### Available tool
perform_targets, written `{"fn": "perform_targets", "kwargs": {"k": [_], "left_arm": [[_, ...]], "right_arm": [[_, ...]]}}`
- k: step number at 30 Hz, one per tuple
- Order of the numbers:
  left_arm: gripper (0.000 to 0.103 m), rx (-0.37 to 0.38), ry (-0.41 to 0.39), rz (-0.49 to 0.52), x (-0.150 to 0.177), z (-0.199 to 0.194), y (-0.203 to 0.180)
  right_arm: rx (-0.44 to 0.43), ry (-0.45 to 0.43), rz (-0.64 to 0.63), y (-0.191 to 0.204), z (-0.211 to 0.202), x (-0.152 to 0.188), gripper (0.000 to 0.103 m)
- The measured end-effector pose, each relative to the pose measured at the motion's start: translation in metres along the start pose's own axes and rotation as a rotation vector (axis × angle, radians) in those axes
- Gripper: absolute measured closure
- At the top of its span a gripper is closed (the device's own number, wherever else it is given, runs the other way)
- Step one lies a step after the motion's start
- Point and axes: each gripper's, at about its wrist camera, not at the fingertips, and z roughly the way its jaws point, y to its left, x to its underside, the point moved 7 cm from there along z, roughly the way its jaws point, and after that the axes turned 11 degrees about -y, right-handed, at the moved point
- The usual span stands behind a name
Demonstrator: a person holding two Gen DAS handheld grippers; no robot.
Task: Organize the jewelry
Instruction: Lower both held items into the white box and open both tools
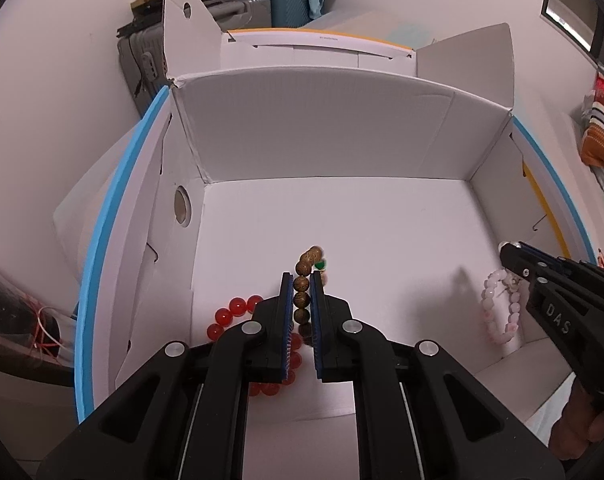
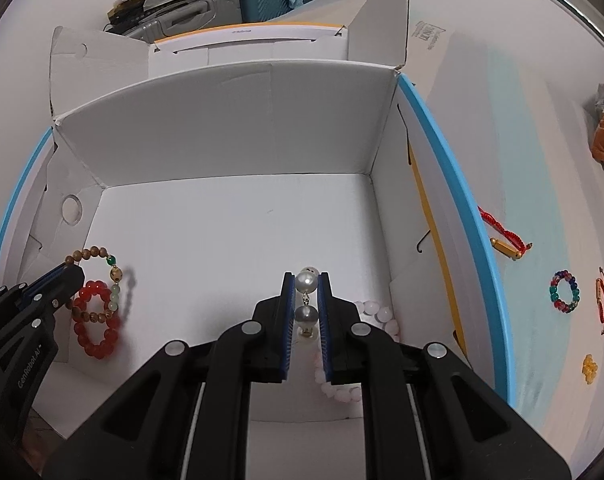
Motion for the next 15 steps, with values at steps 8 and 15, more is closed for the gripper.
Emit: {"fn": "perform_targets", "kwargs": {"k": [8, 15], "left_arm": [[0.049, -0.029, -0.051, -0.002, -0.007, -0.017, 0.002], [0.013, -0.018, -0.103, 0.001, -0.006, -0.04, -0.002]], "right_arm": [[-0.023, -0.03, 0.011, 0.001, -0.01, -0.009, 0.054], [-0.022, -0.094, 0.007, 0.002, -0.033, -0.02, 0.027]]}}
